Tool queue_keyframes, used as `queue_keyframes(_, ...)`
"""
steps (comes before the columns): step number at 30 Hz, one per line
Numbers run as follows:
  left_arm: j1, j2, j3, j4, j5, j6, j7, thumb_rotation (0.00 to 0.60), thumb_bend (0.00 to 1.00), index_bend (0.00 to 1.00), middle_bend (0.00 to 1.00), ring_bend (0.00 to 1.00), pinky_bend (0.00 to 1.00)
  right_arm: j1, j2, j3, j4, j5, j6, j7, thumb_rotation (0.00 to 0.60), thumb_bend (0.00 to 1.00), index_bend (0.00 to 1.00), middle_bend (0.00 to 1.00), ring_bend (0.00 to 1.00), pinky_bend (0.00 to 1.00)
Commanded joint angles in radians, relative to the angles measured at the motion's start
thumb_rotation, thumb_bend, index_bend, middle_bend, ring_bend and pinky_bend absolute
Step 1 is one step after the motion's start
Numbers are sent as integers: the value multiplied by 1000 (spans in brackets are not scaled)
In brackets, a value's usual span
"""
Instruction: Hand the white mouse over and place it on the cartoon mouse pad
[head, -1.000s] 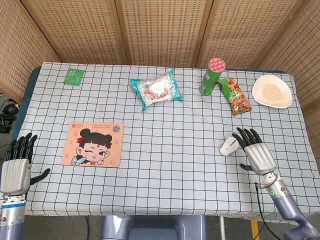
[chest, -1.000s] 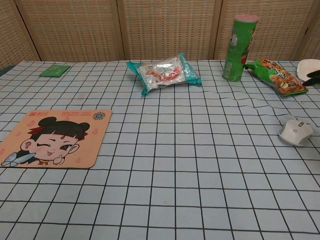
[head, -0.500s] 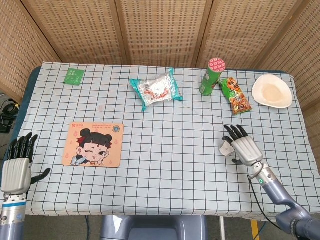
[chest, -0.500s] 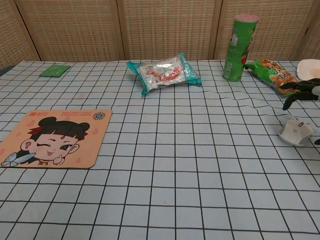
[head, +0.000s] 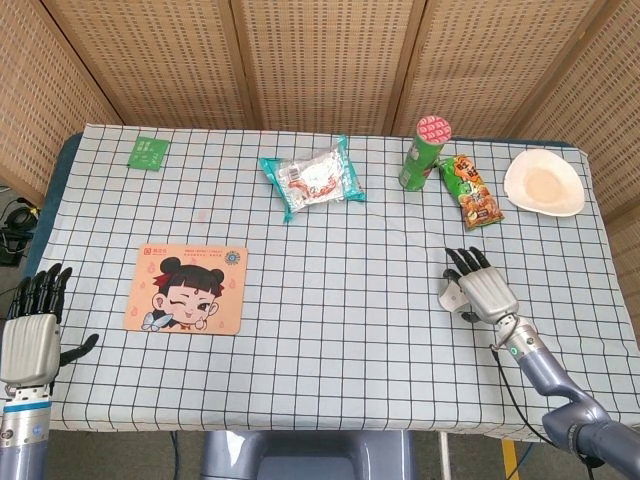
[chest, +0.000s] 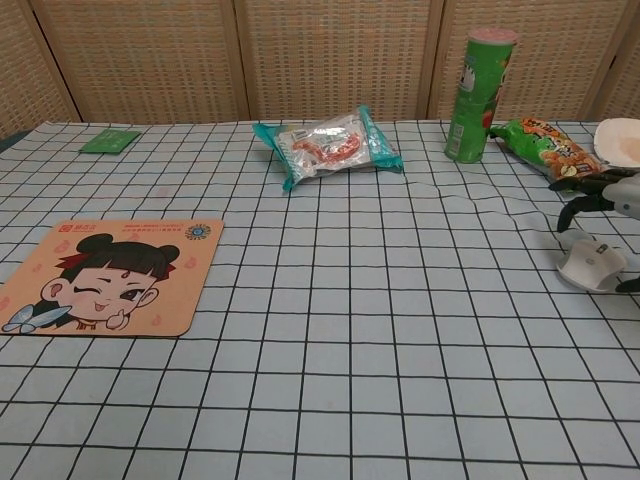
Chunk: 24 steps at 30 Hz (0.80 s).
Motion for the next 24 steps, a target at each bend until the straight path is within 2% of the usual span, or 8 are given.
queue_keyframes(1,-1,-1,-1,2,-2,-1,1,600,80,0,0,0,0,6,-10,-3,15,4,-7,7,600,118,327,81,0,13)
queue_keyframes(12,-9,-13,-6,21,-23,-16,7,600,79,0,0,0,0,39,-64,-13,95,10,-38,17,600,116,356,99,0,21)
queue_keyframes(16,-10,-13,-7,24,-31,-20,6,600,80,0,0,0,0,45,-82,-17,120,11,-39,20,600,120,428,164,33,49)
queue_keyframes(18,-10,-13,-8,25,-32,-20,4,600,80,0,0,0,0,45,-89,-18,128,6,-24,26,600,126,530,264,127,111)
queue_keyframes(20,-11,-13,-9,25,-34,-20,1,600,80,0,0,0,0,43,-96,-20,137,-3,1,28,600,133,653,406,281,260)
queue_keyframes(22,-11,-13,-9,26,-34,-20,-1,600,80,0,0,0,0,42,-100,-24,142,-12,21,31,600,135,713,479,367,380)
queue_keyframes(24,-11,-13,-8,26,-34,-20,-3,600,80,0,0,0,0,42,-99,-27,137,-22,39,31,600,137,749,512,407,436)
